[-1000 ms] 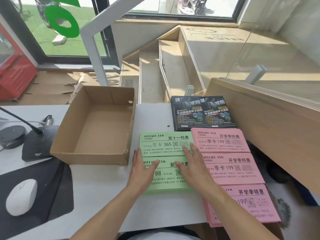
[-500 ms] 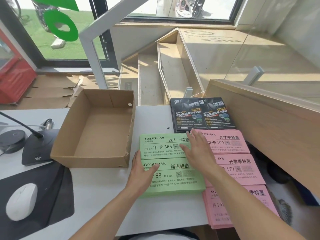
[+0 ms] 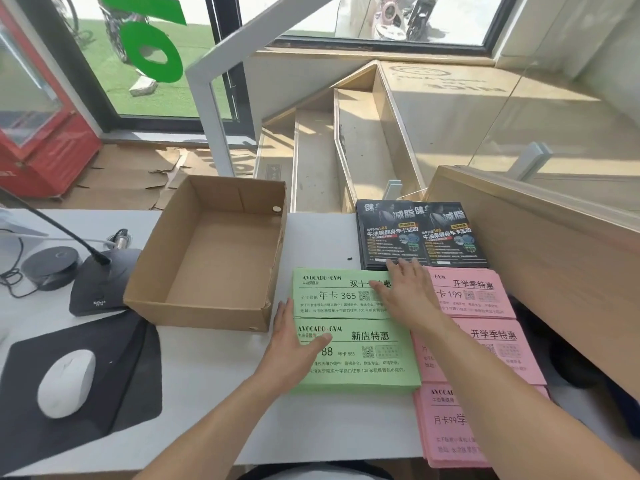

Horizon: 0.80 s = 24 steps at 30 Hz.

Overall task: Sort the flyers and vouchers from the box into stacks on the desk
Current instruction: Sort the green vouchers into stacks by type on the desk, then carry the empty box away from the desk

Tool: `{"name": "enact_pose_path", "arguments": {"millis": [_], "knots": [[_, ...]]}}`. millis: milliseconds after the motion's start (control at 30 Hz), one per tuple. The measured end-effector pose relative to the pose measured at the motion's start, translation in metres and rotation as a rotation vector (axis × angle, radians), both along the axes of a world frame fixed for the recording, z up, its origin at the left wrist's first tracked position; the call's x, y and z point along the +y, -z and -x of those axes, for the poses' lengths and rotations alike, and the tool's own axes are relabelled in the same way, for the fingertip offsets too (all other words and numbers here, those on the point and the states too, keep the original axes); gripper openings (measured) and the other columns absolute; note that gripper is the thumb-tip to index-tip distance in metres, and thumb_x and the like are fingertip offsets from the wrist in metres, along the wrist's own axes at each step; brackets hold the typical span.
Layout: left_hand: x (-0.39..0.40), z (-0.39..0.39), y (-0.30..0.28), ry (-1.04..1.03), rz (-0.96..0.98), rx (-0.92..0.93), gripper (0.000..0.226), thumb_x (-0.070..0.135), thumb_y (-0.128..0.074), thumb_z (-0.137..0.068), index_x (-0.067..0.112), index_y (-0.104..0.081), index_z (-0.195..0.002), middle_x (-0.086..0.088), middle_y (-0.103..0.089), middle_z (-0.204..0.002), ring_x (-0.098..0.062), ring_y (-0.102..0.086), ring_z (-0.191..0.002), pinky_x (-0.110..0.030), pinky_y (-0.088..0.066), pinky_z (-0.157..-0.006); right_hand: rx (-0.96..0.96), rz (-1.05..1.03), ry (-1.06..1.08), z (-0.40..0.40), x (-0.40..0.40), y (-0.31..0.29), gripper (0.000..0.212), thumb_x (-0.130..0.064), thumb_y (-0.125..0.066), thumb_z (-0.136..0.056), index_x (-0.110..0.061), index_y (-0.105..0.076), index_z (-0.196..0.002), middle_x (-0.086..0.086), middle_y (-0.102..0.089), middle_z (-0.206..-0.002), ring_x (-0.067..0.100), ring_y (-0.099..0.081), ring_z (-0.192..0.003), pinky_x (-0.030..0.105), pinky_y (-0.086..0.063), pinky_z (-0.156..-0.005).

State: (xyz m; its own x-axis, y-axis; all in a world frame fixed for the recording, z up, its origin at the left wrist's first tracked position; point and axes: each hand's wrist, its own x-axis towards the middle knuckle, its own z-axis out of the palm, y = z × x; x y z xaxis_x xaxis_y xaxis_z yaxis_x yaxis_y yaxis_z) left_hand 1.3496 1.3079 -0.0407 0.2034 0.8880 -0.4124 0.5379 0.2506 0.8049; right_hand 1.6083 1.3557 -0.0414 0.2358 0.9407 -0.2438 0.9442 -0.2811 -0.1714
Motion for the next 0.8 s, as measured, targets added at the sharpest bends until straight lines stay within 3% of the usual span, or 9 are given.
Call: {"name": "enact_pose_path", "arguments": {"millis": [67, 133, 200, 267, 333, 433, 533, 633, 800], "knots": [[-0.015, -0.003, -0.018, 0.059, -0.150, 0.030, 0.092, 0.048, -0.066, -0.093, 0.031, -0.006, -0.161, 0.019, 0.005, -0.166, 0.011, 0.005, -0.146, -0.016, -0.005, -0.117, 0.055, -0.079, 0.018, 0.016, 0.002, -0.007, 0.070, -0.061, -0.030, -0.102, -0.020, -0.023, -0.158, 0.007, -0.018, -0.165, 0.026, -0.004, -0.154, 0.044, -0.005, -0.126], [-0.026, -0.002, -0.042, 0.052, -0.432, -0.050, 0.071, 0.035, -0.063, -0.098, 0.029, -0.025, -0.157, 0.022, -0.011, -0.165, 0.011, -0.006, -0.148, -0.011, -0.012, -0.117, 0.237, -0.205, -0.030, 0.047, 0.005, -0.018, 0.061, -0.054, -0.038, -0.103, -0.023, -0.032, -0.155, 0.003, -0.026, -0.163, 0.021, -0.014, -0.152, 0.042, -0.014, -0.124], [-0.022, 0.009, -0.057, -0.038, -0.653, -0.126, 0.053, 0.024, -0.060, -0.099, 0.024, -0.043, -0.149, 0.018, -0.032, -0.159, 0.001, -0.024, -0.149, -0.020, -0.024, -0.119, 0.410, -0.296, -0.147, 0.088, 0.005, -0.033, 0.054, -0.049, -0.043, -0.103, -0.026, -0.038, -0.152, -0.003, -0.032, -0.159, 0.014, -0.023, -0.148, 0.038, -0.021, -0.122], [-0.002, 0.033, -0.062, -0.191, -0.775, -0.101, 0.047, 0.020, -0.057, -0.098, 0.018, -0.049, -0.144, 0.010, -0.040, -0.156, -0.007, -0.028, -0.149, -0.031, -0.027, -0.120, 0.554, -0.321, -0.234, 0.131, 0.003, -0.043, 0.054, -0.048, -0.048, -0.102, -0.031, -0.037, -0.152, -0.008, -0.034, -0.157, 0.008, -0.026, -0.145, 0.034, -0.026, -0.120], [0.024, 0.071, -0.060, -0.398, -0.772, 0.020, 0.050, 0.020, -0.058, -0.097, 0.017, -0.047, -0.145, 0.005, -0.035, -0.159, -0.009, -0.021, -0.152, -0.038, -0.022, -0.123, 0.667, -0.305, -0.248, 0.167, 0.001, -0.046, 0.062, -0.047, -0.056, -0.099, -0.035, -0.030, -0.154, -0.011, -0.033, -0.157, 0.005, -0.027, -0.145, 0.030, -0.025, -0.119], [0.056, 0.137, -0.047, -0.593, -0.578, 0.276, 0.065, 0.028, -0.064, -0.095, 0.019, -0.034, -0.152, -0.002, -0.015, -0.166, -0.018, -0.007, -0.155, -0.049, -0.017, -0.125, 0.714, -0.250, -0.178, 0.204, 0.001, -0.043, 0.082, -0.036, -0.067, -0.094, -0.035, -0.016, -0.158, -0.006, -0.015, -0.165, 0.008, -0.015, -0.151, 0.021, -0.014, -0.118], [0.060, 0.177, -0.035, -0.557, -0.341, 0.213, 0.074, 0.044, -0.062, -0.093, 0.023, -0.027, -0.156, -0.002, -0.016, -0.166, -0.023, -0.019, -0.152, -0.048, -0.027, -0.121, 0.703, -0.216, -0.102, 0.224, -0.002, -0.036, 0.090, -0.029, -0.065, -0.096, -0.033, -0.001, -0.160, -0.005, 0.012, -0.167, 0.008, 0.000, -0.153, 0.014, -0.008, -0.109], [0.051, 0.189, -0.035, -0.496, -0.281, 0.118, 0.069, 0.042, -0.064, -0.093, 0.028, -0.033, -0.153, 0.003, -0.039, -0.155, -0.019, -0.039, -0.142, -0.044, -0.036, -0.115, 0.801, -0.190, 0.011, 0.235, -0.005, -0.029, 0.084, -0.023, -0.060, -0.098, -0.033, -0.005, -0.160, -0.002, 0.000, -0.169, 0.010, -0.002, -0.154, 0.019, -0.006, -0.116], [0.016, 0.192, -0.059, -0.478, -0.382, 0.078, 0.062, 0.040, -0.068, -0.092, 0.039, -0.040, -0.148, 0.018, -0.041, -0.151, -0.003, -0.038, -0.138, -0.033, -0.036, -0.112, 0.901, -0.293, 0.099, 0.241, -0.024, -0.043, 0.076, -0.018, -0.060, -0.096, -0.039, -0.020, -0.157, -0.016, -0.021, -0.164, 0.002, -0.016, -0.150, 0.037, -0.017, -0.125]]}}
